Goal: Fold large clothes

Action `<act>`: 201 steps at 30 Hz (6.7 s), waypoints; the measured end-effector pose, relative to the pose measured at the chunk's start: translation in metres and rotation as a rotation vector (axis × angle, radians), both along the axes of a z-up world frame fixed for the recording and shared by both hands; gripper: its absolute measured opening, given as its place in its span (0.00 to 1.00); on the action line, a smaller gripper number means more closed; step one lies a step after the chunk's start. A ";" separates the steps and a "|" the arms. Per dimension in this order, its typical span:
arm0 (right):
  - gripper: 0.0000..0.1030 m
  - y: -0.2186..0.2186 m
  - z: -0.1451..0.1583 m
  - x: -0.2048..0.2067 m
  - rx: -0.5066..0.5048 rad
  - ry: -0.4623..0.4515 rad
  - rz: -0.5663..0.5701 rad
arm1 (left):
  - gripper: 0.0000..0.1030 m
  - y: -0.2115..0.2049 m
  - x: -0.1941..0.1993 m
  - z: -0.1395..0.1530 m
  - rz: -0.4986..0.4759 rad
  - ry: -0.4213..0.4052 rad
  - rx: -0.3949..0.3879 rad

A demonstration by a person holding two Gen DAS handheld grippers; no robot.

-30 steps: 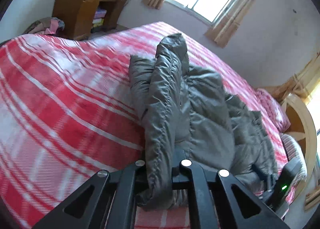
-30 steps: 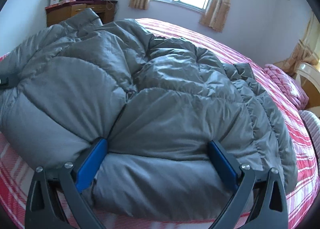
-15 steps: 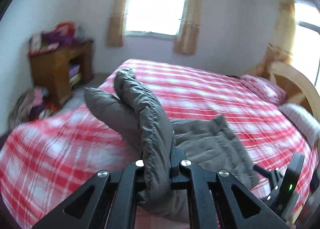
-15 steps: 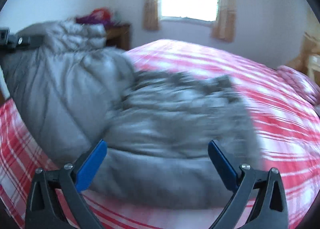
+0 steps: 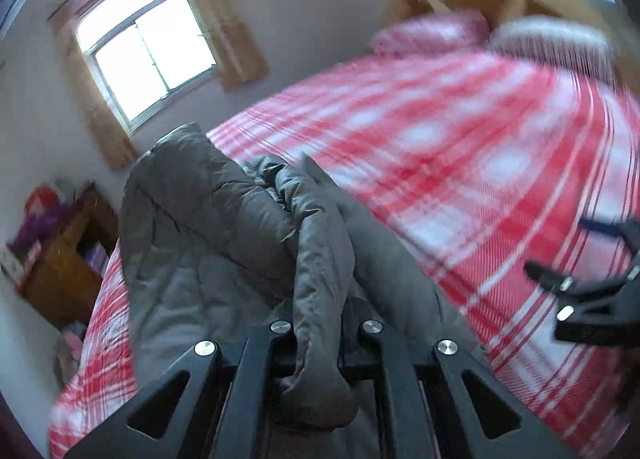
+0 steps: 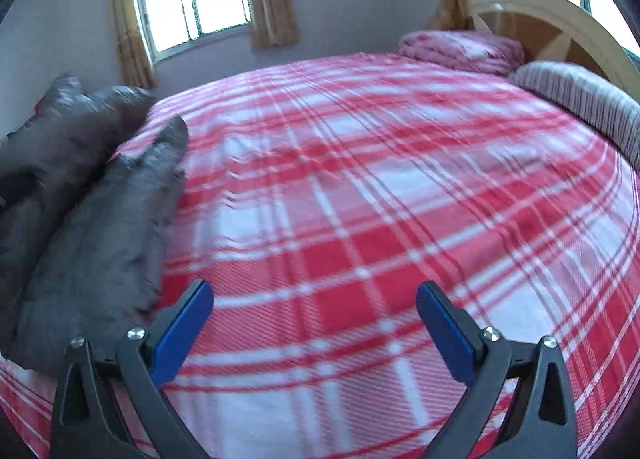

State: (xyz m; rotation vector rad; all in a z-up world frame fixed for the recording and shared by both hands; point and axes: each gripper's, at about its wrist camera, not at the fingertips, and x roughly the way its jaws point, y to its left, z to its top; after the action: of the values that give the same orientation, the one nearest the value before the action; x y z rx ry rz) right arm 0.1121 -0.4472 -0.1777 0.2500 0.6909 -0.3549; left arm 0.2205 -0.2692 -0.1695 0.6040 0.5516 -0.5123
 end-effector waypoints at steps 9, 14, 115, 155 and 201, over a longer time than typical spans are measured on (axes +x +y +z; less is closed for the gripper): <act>1.00 -0.023 -0.006 -0.002 0.099 -0.001 -0.012 | 0.16 -0.035 -0.028 -0.023 -0.011 -0.185 0.217; 1.00 -0.023 -0.006 0.000 0.100 0.001 -0.010 | 0.82 -0.024 -0.071 0.025 -0.068 -0.262 0.129; 0.49 0.077 0.002 0.219 0.008 0.092 0.158 | 0.99 0.053 0.207 -0.042 0.707 0.149 -0.177; 0.53 0.084 0.008 0.220 -0.051 0.134 0.170 | 0.99 0.089 0.173 -0.007 0.631 0.231 -0.289; 0.73 0.048 -0.009 0.150 0.270 -0.004 0.195 | 0.99 0.110 0.157 -0.061 0.439 0.459 -0.467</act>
State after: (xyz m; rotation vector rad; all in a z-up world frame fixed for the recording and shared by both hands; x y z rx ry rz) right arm 0.2622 -0.3993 -0.1868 0.4351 0.7521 -0.0734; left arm 0.3779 -0.1592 -0.2306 -0.0945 0.9362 -0.3406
